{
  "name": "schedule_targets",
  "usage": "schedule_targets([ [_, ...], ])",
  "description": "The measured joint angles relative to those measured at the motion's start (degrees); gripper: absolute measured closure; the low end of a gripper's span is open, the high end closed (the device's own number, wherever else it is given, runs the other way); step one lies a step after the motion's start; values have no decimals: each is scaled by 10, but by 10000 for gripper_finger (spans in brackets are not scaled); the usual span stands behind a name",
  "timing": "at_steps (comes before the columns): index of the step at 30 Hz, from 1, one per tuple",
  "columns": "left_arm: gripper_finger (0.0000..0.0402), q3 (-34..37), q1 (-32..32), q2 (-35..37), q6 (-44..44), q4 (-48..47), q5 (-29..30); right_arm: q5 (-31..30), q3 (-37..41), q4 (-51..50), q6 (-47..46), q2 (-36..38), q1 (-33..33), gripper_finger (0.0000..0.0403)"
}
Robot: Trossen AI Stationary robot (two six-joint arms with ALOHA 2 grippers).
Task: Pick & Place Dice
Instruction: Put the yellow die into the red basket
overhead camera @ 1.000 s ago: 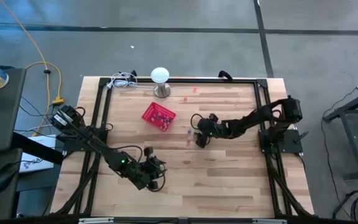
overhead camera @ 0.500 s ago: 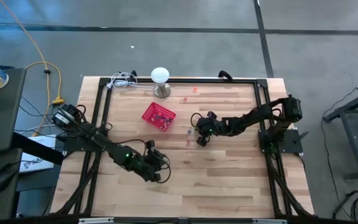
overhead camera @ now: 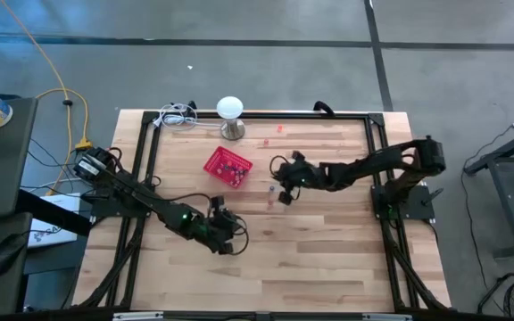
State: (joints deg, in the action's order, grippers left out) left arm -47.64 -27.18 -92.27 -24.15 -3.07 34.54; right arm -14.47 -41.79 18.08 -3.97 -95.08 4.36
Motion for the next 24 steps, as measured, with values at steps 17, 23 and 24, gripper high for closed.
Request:
schedule_targets([
  [17, 262, 0, 4, 0, 8, -14, 14, 80, -187, 25, 123, -97, 2, 369],
  [23, 262, 0, 5, 0, 4, -28, 16, 103, -222, 23, 132, -135, 23, 315],
  [24, 262, 0, 5, -1, 3, -30, 16, 102, -226, 24, 132, -140, 26, 303],
])
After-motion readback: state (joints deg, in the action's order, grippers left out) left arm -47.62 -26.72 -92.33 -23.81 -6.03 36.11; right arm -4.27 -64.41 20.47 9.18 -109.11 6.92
